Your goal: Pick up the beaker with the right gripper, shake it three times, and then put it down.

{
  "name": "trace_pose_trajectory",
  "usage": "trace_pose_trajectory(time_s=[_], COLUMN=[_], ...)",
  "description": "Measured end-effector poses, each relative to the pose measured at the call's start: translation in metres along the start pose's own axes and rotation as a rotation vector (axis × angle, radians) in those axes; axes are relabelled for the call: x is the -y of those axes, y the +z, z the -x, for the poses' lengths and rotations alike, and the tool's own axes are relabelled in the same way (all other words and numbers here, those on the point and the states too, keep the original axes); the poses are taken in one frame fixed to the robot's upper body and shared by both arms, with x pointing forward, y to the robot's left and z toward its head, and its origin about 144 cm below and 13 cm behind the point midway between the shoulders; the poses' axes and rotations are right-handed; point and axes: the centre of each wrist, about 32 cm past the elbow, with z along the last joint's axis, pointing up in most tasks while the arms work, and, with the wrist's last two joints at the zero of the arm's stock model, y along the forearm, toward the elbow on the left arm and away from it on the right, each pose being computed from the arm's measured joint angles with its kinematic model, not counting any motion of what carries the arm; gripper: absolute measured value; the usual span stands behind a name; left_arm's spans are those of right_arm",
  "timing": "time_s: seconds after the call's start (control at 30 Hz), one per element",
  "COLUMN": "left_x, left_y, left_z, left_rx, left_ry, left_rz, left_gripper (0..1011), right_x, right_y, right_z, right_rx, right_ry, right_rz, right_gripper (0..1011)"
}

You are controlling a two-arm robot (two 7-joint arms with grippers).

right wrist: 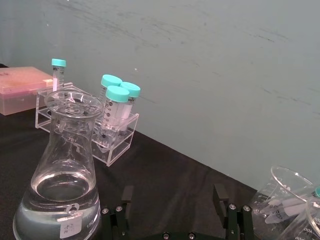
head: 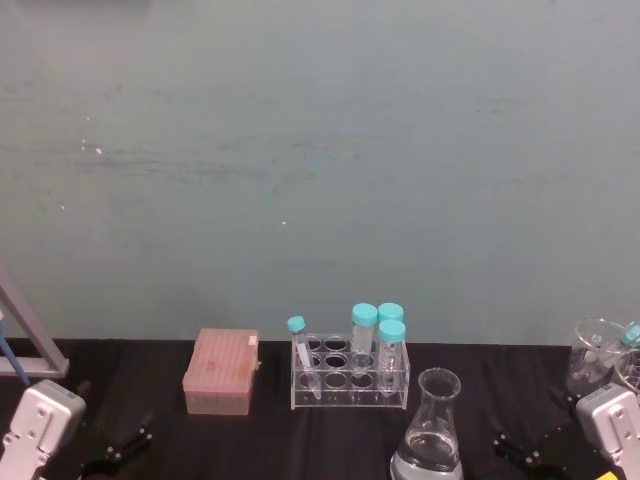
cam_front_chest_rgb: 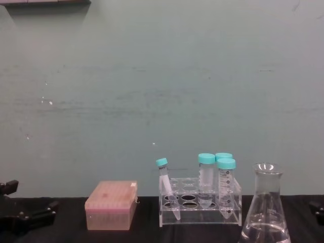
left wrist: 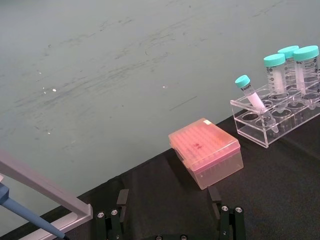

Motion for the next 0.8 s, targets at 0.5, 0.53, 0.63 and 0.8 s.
trace_pose_trajectory(time_s=[0.5, 0.53, 0.63, 0.8], left_x=[0.0, 0.0, 0.0, 0.0], left_y=[0.0, 0.0, 0.0, 0.0], left_z=[0.0, 0.0, 0.0, 0.0], left_rx=[0.0, 0.0, 0.0, 0.0], left_ry=[0.0, 0.0, 0.0, 0.0], left_rz=[0.0, 0.0, 0.0, 0.0], left_gripper=[1000, 1000, 1000, 1000], right_x=[0.008, 0.008, 0.005, 0.002], right_y=[0.002, 0.003, 0.01, 0.021], right_z=[-0.024, -0.026, -0.033, -0.04], right_rx=[-0.059, -0.065, -0.099, -0.172], right_ry=[-0.095, -0.104, -0.131, -0.112], right_rz=[-0.043, -0.052, -0.104, -0.208], right_gripper=[1000, 1000, 1000, 1000])
